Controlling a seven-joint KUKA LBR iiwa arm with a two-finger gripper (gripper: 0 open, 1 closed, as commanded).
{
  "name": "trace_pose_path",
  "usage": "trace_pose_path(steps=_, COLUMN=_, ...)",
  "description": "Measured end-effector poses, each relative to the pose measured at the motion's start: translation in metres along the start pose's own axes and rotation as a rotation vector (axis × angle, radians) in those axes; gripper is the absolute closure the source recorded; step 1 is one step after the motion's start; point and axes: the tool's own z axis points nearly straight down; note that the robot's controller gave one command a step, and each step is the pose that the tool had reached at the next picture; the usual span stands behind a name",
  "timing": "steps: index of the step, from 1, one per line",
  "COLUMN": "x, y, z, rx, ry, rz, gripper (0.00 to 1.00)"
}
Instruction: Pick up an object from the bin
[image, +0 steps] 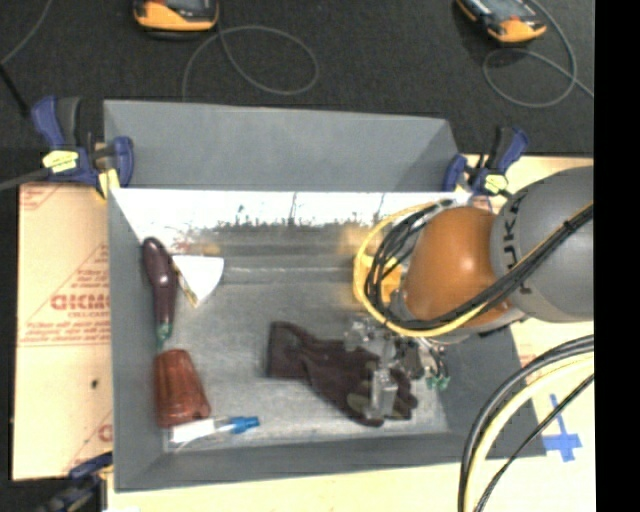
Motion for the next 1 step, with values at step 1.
trace_pose_path(steps=1, x=-0.0331, y=-0.0017, z=0.0309, rx=0.0, ry=-0.01, rz=-0.246, gripper=1.0)
